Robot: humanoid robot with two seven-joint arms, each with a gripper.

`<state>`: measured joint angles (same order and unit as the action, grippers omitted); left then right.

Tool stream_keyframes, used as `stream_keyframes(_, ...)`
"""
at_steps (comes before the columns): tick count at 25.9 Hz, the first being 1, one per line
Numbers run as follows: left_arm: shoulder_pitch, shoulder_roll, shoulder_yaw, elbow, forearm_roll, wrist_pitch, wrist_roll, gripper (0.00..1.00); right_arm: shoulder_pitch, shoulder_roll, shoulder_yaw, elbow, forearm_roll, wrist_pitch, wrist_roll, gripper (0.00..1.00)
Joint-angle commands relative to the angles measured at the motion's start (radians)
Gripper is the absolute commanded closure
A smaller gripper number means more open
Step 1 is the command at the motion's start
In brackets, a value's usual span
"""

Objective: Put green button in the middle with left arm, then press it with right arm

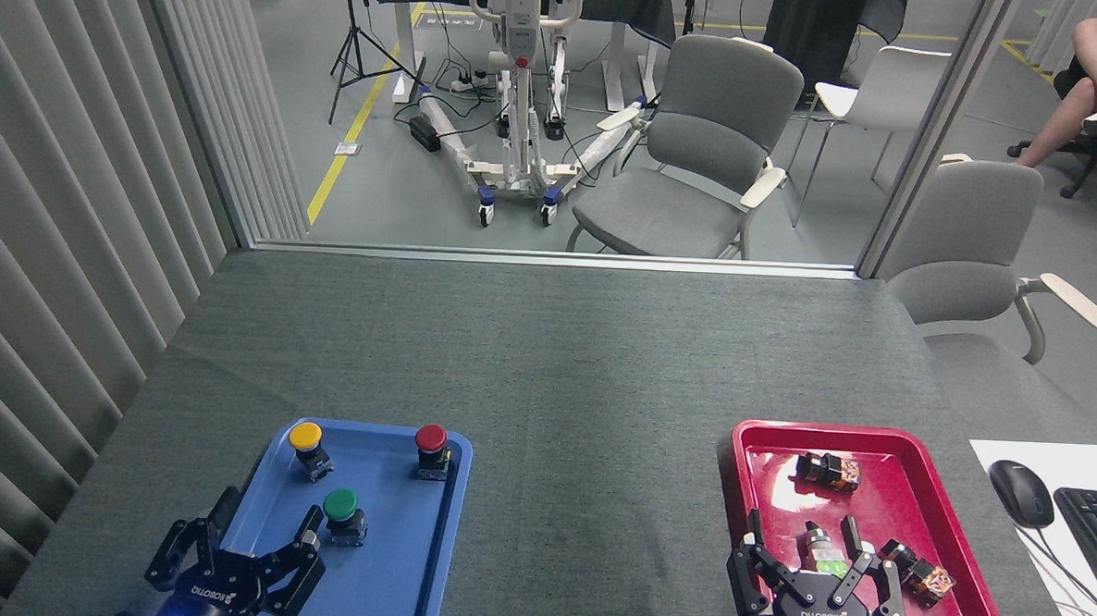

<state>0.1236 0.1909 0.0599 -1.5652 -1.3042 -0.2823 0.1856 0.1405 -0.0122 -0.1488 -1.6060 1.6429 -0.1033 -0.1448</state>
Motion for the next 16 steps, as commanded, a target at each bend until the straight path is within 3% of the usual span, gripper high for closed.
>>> stream_keyframes(1, -0.002, 0.004, 0.000, 0.004, 0.016, 0.000, 0.002, 0.01, 0.005, -0.002, 0.000, 0.000, 0.000, -0.006, -0.001, 0.00)
stream_keyframes(16, -0.018, 0.012, -0.006, 0.044, 0.022, -0.040, 0.034, 0.00, 0.019, -0.002, -0.014, -0.003, 0.000, -0.007, -0.002, 0.00)
